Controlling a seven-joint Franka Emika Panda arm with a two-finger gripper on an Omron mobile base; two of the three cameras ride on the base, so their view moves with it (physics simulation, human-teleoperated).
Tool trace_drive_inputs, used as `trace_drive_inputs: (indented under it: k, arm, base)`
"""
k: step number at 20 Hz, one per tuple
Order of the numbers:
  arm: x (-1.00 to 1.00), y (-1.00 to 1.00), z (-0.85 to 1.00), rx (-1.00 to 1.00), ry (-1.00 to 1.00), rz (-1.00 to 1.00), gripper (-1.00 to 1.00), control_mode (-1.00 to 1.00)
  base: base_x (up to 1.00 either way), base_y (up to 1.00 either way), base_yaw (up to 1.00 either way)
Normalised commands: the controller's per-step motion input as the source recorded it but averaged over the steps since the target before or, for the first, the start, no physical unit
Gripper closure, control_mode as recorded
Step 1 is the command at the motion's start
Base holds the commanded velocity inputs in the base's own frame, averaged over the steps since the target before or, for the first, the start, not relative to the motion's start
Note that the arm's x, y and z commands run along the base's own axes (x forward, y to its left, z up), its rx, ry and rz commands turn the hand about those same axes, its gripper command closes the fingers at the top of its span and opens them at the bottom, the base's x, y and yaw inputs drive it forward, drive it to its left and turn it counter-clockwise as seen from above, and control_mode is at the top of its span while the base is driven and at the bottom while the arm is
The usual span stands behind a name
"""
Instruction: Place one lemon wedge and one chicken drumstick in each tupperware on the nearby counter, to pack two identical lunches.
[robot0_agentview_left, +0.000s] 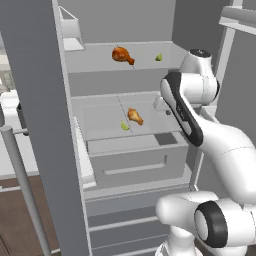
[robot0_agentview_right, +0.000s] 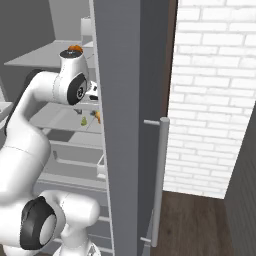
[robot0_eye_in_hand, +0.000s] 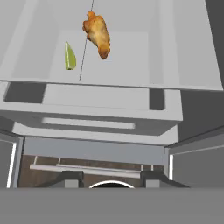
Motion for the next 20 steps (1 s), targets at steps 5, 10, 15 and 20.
trace_drive_inputs:
  k: [5, 10, 15, 20]
  arm:
    - [0.00, 0.08, -0.10, -0.02, 0.05, 0.00, -1.00, -1.00]
    - [0.55, 1.00, -0.07, -0.01, -0.12, -0.17, -1.00, -1.00]
    - [0.80, 0.66, -0.13, 0.00, -0.15, -0.20, -1.00, -1.00]
    - [0.68, -0.31, -0.54, 0.02, 0.00, -0.10, -1.00, -1.00]
  base:
    - [0.00, 0.00, 0.00]
    - [0.00, 0.00, 0.00]
    - [0.00, 0.00, 0.00]
    - [0.00, 0.00, 0.00]
